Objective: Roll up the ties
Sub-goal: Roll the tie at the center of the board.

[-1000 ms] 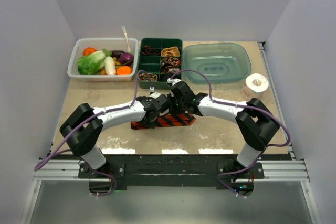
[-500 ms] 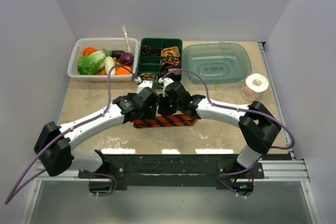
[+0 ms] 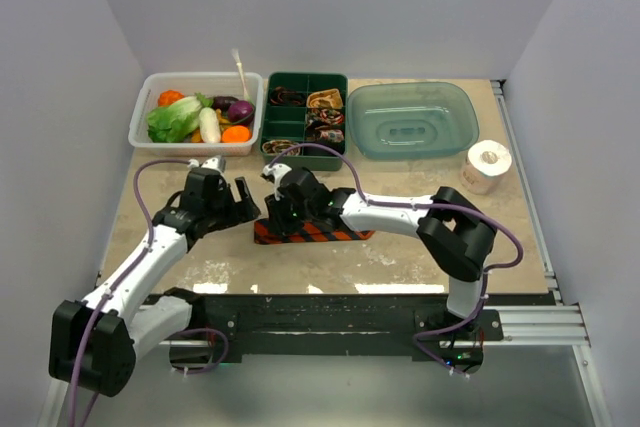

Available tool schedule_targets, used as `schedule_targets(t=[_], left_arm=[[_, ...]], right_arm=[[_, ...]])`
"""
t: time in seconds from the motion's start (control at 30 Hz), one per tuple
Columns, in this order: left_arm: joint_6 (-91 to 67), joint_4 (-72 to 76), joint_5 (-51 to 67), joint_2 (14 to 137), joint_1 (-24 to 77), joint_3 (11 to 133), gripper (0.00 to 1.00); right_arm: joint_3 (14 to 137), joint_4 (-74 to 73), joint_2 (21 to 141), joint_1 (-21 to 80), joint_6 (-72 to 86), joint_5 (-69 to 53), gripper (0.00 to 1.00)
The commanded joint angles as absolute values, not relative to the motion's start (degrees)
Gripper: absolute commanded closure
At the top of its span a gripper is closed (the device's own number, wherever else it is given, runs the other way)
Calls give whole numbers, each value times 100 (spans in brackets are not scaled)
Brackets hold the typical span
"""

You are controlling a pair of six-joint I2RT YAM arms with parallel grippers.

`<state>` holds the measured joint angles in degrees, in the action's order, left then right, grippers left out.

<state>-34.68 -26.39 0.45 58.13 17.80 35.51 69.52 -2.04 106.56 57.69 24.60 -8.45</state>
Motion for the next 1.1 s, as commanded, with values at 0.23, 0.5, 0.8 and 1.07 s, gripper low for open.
schedule_targets(t=[0.23, 0.5, 0.8, 1.07], left_arm=[[-3384, -1416, 1608, 5950, 1266, 2945, 12], [-3542, -905, 1591, 5968, 1266, 2497, 13], [-3568, -536, 1345, 5968, 1274, 2303, 14], [-3665, -273, 1283, 5907, 1266, 2153, 14]], right_arm=[[7260, -422, 10986, 5748, 2408, -457, 74], [7181, -642, 11197, 5713, 2435, -193, 74], [7277, -431, 10653, 5695, 2434, -492, 74], [7752, -703, 10810, 5686, 2294, -281, 74]])
